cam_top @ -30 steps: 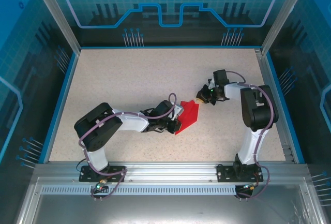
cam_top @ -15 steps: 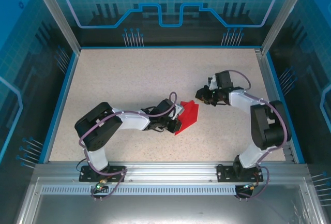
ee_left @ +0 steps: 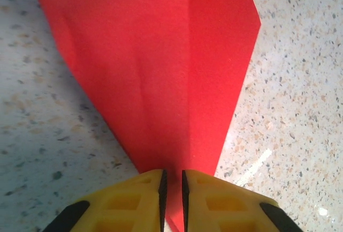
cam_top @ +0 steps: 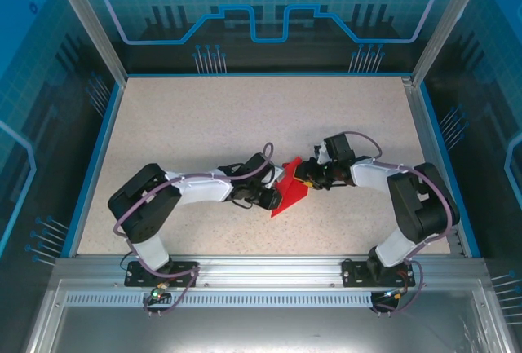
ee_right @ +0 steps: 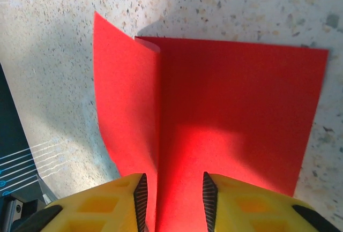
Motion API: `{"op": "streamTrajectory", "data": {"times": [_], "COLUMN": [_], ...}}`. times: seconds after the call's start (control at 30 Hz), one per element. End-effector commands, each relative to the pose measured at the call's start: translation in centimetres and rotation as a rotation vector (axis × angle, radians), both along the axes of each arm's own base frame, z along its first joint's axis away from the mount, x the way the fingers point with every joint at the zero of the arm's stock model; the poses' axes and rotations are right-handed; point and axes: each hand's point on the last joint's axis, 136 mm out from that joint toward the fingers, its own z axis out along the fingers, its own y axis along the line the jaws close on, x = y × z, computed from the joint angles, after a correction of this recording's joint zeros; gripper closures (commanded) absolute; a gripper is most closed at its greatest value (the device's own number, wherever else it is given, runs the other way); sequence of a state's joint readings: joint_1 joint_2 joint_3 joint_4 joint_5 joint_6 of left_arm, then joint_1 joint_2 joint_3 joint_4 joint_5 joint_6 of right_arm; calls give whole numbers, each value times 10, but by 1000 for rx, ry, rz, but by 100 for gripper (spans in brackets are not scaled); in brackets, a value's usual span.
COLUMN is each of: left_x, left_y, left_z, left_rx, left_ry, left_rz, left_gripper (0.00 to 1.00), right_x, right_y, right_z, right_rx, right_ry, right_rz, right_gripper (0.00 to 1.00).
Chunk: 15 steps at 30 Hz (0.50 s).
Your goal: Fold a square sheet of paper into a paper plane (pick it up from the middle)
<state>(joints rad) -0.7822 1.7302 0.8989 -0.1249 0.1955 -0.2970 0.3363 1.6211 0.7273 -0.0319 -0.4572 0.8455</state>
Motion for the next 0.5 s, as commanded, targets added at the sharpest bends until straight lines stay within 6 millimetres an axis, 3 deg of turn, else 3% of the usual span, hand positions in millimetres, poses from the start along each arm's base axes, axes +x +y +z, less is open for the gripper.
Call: {"op": "streamTrajectory", "data": {"times": [0.0,0.47], "left_x": [8,16], "left_y": [6,12], "left_z": [10,-3], "left_rx": [1,-1], "left_ry": [4,34], "left_rz": [27,39], "left_gripper": [81,80], "right_x": [2,4], "right_y": [11,39], "right_z": [-2,-3], "right_rx": [30,91], "right_ry": [2,-5], "right_rz": [23,63], "right_gripper": [64,64]}}
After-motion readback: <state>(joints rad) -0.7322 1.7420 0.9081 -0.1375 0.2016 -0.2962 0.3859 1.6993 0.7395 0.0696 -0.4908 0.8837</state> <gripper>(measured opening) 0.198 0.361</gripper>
